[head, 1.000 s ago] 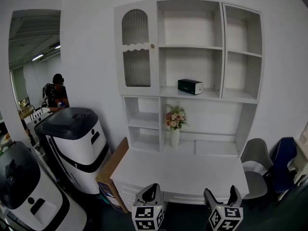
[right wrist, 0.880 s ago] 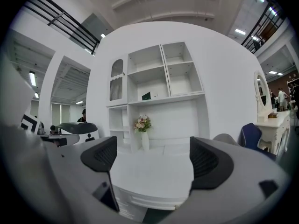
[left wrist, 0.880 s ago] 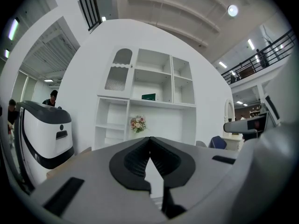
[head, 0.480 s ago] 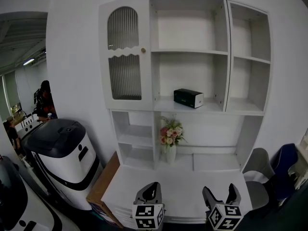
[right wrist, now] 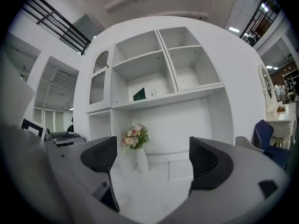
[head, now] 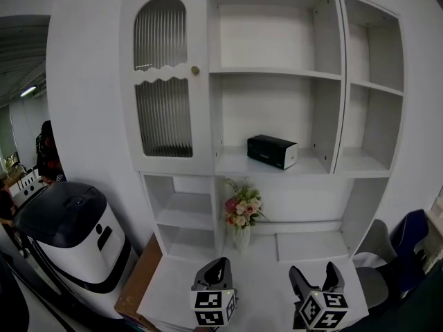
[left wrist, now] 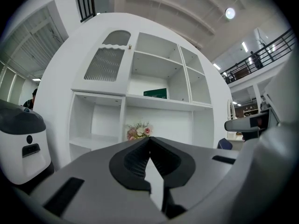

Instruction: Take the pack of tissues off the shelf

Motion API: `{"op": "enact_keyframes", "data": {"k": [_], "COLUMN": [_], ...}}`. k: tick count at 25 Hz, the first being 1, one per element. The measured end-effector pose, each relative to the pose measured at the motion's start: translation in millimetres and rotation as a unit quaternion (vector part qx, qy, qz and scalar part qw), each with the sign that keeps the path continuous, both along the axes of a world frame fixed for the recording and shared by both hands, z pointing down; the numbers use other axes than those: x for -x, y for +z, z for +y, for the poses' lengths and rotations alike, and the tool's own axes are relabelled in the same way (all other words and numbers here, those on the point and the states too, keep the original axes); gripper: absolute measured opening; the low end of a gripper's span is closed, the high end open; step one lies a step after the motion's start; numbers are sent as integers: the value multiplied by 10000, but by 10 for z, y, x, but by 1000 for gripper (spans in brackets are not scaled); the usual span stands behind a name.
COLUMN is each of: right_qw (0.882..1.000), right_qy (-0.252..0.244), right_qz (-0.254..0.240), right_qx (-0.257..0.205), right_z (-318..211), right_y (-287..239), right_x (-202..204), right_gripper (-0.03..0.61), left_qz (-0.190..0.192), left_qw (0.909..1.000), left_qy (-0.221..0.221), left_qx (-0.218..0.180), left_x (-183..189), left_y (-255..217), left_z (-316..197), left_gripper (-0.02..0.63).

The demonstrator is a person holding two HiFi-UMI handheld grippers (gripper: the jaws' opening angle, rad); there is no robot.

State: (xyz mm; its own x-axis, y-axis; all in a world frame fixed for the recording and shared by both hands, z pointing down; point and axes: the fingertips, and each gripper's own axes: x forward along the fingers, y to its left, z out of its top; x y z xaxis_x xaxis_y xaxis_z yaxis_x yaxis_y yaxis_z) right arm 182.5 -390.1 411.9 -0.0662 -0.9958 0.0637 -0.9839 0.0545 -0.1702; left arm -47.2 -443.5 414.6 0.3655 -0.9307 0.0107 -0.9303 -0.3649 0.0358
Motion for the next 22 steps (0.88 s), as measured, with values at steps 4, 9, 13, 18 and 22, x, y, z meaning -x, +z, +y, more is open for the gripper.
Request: {"op": "enact_keyframes", "data": {"k": [4,9,13,18,22], "right_qw": [9998,9993,9995,9994,9992], "right_qy": [108,147,-16,-169,-246], "right_qz": [-133,-266,-282,-290,-276], "right_qx": [112,209,129,106,141], "right_z": [-215,-452,-675,-832,-890], "right_y": [72,139,67,34,50], "right_x": [-70,-181,-180,-188,-194], "right_gripper": [476,472,472,472,472], "left_qz": [-46,-72,-57,-54,-70], "left_qw": [9999,9998,9998,9996,9994], "left_qy": [7,-49,-153,-261,-297], "left_qx": [92,158,142,126,135], "left_x": [30,20,6,-34,-65], "left_y": [23,58,11,-12,17], "left_z": [-279,-496,-631,-711,-735], "left_gripper": [14,14,14,14,14]}}
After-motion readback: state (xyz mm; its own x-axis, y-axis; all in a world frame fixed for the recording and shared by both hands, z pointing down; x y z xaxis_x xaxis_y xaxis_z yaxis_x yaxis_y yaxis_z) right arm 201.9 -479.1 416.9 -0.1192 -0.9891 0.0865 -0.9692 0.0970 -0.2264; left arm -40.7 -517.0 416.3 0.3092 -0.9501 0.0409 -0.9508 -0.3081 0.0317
